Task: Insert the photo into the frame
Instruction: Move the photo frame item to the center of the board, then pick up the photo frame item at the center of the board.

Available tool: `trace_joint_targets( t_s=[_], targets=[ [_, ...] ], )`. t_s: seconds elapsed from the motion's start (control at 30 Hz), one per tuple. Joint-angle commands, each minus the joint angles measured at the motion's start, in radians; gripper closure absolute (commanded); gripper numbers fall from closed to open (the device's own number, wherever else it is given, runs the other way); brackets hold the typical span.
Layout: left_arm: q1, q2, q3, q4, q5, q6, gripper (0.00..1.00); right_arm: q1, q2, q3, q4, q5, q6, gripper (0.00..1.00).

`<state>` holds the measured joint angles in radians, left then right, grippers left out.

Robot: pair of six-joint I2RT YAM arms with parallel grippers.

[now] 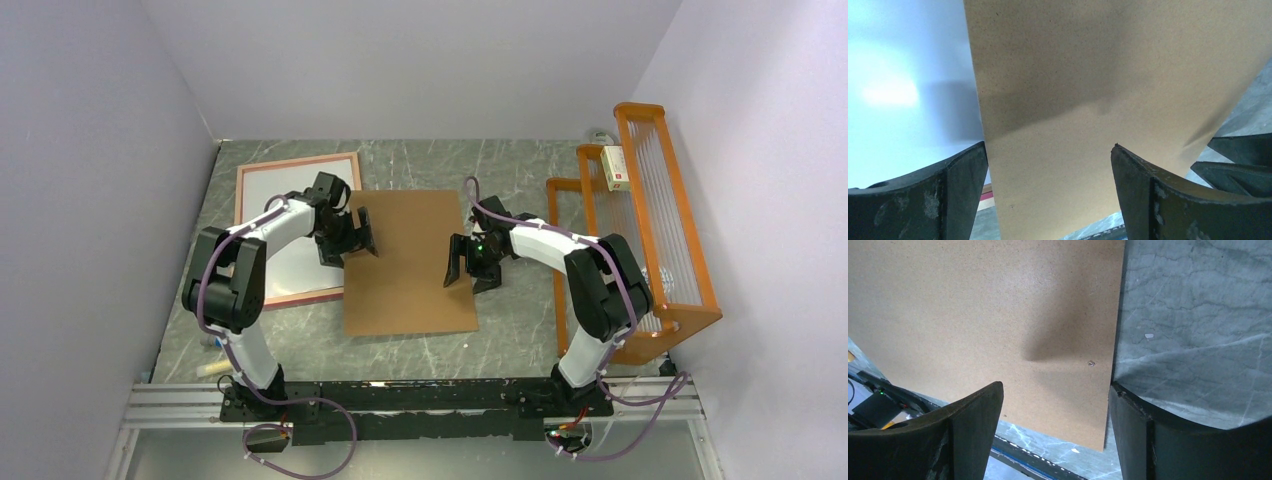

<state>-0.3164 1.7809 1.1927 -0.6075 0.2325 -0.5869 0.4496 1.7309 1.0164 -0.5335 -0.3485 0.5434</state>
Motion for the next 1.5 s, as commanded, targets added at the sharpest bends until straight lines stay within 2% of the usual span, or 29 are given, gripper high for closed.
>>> trace_joint_targets(
  t_s=[0.0, 0.13, 0.27, 0.53, 0.67, 0.77, 0.97, 1.07, 1.13, 1.3, 1.47],
  targets=[
    [-0.008, -0.011, -0.038, 0.024, 0.254, -0.041, 0.08, 0.036, 0.038, 0.014, 0.242, -0.098, 0.03, 0.21],
    [0.022, 0.006, -0.066, 0.068, 0.354, -0.061, 0.12, 0.035, 0.038, 0.012, 0.246, -0.106, 0.03, 0.21],
    [0.064, -0.024, -0.096, 0.142, 0.457, -0.094, 0.22, 0.036, 0.038, 0.013, 0.247, -0.112, 0.029, 0.21],
    [0.105, -0.076, -0.059, 0.21, 0.666, -0.094, 0.64, 0.034, 0.026, 0.022, 0.244, -0.115, 0.017, 0.21],
    [0.112, -0.076, -0.005, 0.186, 0.698, -0.063, 0.79, 0.034, 0.015, 0.04, 0.222, -0.109, -0.006, 0.21],
    [0.111, -0.064, 0.053, 0.138, 0.712, -0.028, 0.96, 0.034, -0.005, 0.064, 0.192, -0.081, -0.02, 0.21],
    [0.111, -0.069, 0.223, -0.066, 0.6, 0.043, 0.97, 0.034, -0.092, 0.15, 0.064, 0.151, -0.064, 0.18],
    [0.111, -0.07, 0.318, -0.133, 0.543, 0.036, 0.97, 0.036, -0.145, 0.181, 0.01, 0.289, -0.101, 0.15],
    [0.111, -0.068, 0.361, -0.16, 0.512, 0.018, 0.98, 0.053, -0.189, 0.191, 0.008, 0.325, -0.134, 0.13],
    [0.111, -0.054, 0.441, -0.199, 0.48, -0.029, 0.97, 0.225, -0.327, 0.202, 0.059, 0.48, -0.248, 0.11],
    [0.111, -0.037, 0.491, -0.213, 0.449, -0.068, 0.97, 0.429, -0.393, 0.217, 0.069, 0.601, -0.298, 0.09]
  ],
)
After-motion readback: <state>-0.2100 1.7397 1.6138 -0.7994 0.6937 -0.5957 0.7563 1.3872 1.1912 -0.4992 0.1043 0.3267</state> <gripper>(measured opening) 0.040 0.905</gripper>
